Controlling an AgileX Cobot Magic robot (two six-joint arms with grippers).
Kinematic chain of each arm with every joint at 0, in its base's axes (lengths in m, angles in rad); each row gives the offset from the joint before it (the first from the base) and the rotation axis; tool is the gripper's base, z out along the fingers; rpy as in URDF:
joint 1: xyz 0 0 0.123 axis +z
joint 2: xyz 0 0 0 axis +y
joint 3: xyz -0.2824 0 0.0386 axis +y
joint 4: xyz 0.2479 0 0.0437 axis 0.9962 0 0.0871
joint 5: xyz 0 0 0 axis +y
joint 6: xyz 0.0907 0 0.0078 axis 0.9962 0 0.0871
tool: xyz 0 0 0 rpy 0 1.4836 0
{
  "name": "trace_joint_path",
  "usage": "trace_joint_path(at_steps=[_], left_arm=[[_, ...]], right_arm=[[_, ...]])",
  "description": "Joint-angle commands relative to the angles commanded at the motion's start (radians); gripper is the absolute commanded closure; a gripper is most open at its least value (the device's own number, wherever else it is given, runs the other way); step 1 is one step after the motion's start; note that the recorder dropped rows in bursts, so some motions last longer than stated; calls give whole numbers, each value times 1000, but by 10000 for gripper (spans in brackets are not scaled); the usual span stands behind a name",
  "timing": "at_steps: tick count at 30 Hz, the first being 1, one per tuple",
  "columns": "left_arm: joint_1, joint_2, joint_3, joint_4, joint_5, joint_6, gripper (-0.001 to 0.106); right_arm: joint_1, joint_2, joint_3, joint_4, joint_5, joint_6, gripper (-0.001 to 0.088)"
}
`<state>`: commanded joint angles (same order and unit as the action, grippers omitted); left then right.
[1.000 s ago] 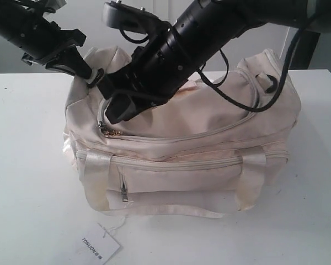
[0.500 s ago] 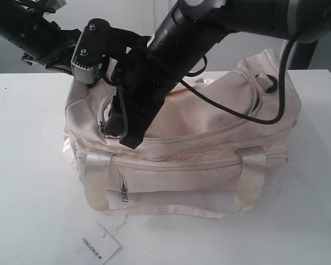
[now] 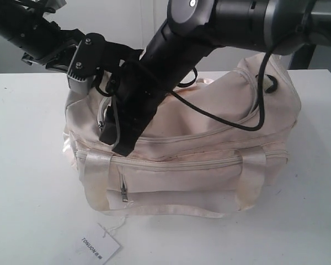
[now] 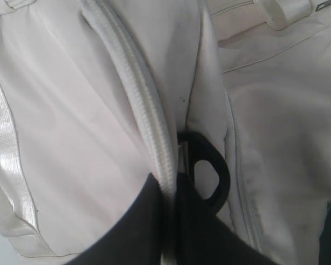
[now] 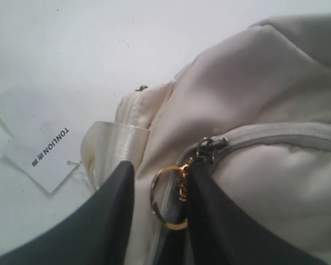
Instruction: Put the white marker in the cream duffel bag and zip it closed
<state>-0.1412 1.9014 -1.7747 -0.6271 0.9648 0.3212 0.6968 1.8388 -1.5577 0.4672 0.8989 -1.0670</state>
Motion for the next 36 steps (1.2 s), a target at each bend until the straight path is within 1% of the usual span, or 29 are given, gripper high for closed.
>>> trace_joint_path(at_steps=[2,4,6,7,20,27,32,36], left_arm=[[0,0,0,0,0,0,1053],[0,0,0,0,0,0,1053],[0,0,0,0,0,0,1053],[0,0,0,0,0,0,1053],[0,0,0,0,-2,0,1053],[0,0,0,0,-2,0,1053],[0,0,0,0,-4,0,1053],[0,0,0,10,-15,2,1053]], right_arm=[[0,0,0,-35,-1,29,642],[0,0,0,-61,1,60,728],[0,0,0,-87,1,80,839],[0,0,0,-89,1,86,868],[0,-77,0,-89,-13,115,868],[0,-111,0,-83,-17,243,868],[0,-119,0,-81,60,371,868],[0,-119,0,-69,157,404,868]])
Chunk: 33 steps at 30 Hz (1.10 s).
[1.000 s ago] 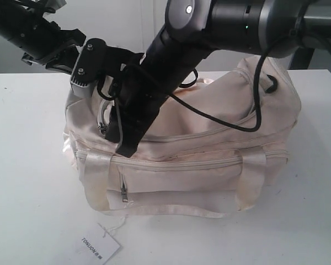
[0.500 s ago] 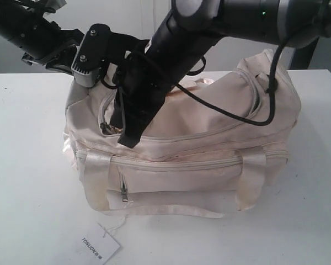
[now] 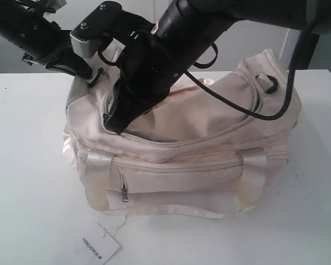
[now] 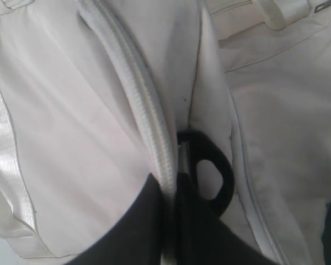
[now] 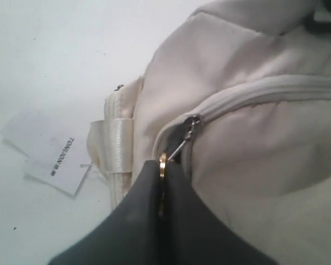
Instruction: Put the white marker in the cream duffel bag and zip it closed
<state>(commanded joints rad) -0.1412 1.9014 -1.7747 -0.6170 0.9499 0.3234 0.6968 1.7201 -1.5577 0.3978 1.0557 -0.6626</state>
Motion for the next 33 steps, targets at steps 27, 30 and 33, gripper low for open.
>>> trace_joint_path(at_steps=[27,30,33], left_arm=[[0,0,0,165,-45,50,1053],[0,0,0,165,-44,56,1053],[0,0,0,163,-37,58,1053]], right_arm=[[0,-13,-6,-225,89,223,868],[0,-24,-6,-279,47,223,868],[0,-29,-6,-277,7,223,868]])
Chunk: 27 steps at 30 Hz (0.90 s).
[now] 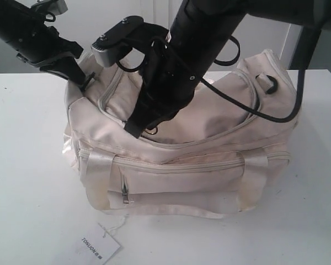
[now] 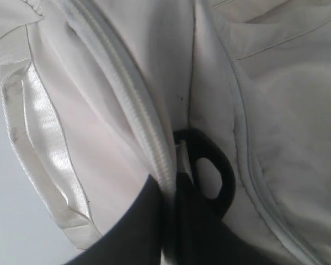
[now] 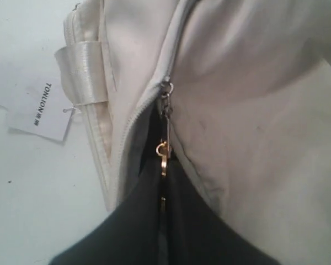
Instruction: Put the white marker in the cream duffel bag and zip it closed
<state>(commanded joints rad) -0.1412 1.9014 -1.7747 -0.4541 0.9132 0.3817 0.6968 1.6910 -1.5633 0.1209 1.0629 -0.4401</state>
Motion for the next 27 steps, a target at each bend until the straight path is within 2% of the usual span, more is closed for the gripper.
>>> trace_joint_path(at_steps=[6,8,12,15,19,27], left_arm=[[0,-7,0,0,2,-29,1037],[0,-9,-4,0,9,-29,959],[0,-11,-24,-14,51,-27,709],[0,-22,-24,-14,83,-27,607],[0,-46,-27,-14,148,-40,582],[0,-97,-27,31,275,-158,582]], right_arm=[[0,0,0,20,-70,-4,868],[0,0,0,24,-84,-4,868],[0,0,0,56,-131,-4,868],[0,0,0,79,-148,-4,868],[0,0,0,92,-153,-4,868],[0,0,0,92,-144,-4,868]])
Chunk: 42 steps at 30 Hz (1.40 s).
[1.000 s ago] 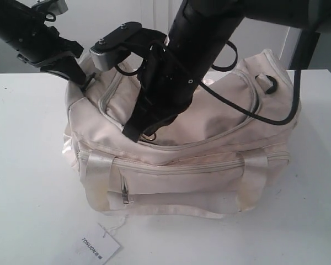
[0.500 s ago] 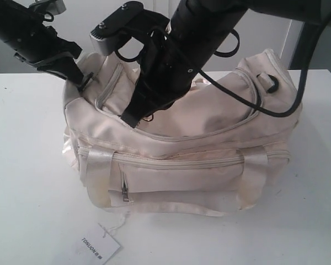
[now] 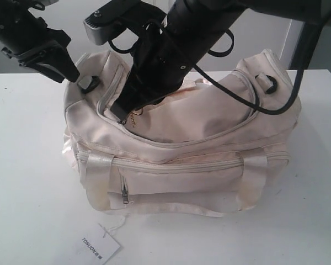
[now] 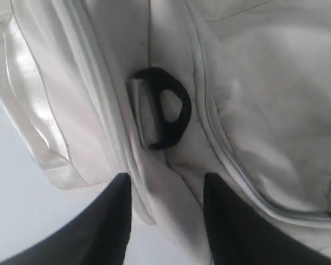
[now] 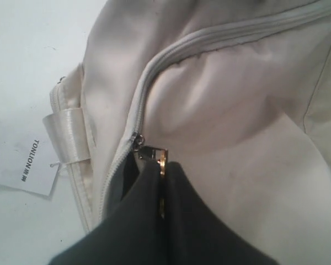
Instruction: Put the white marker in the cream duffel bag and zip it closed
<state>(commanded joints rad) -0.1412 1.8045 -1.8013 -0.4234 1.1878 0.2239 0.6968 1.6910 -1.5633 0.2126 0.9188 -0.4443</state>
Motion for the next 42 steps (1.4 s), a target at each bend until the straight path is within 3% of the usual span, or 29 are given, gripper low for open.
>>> trace_joint_path(at_steps=[6,13,29,37,40,42], left_arm=[[0,-33,11,27,33,-42,582],[0,-86,130,24,28,-64,582],[0,-95,307,-72,-94,-42,582],[0,-95,361,-161,-134,42,586],[0,-95,393,-165,-169,42,631],[0,-92,407,-165,-176,51,717]], right_arm=[[0,0,0,0,0,2,868],[0,0,0,15,0,2,868],[0,0,0,19,2,2,868],[0,0,2,21,2,2,868],[0,0,2,21,5,2,868],[0,0,2,21,7,2,868]])
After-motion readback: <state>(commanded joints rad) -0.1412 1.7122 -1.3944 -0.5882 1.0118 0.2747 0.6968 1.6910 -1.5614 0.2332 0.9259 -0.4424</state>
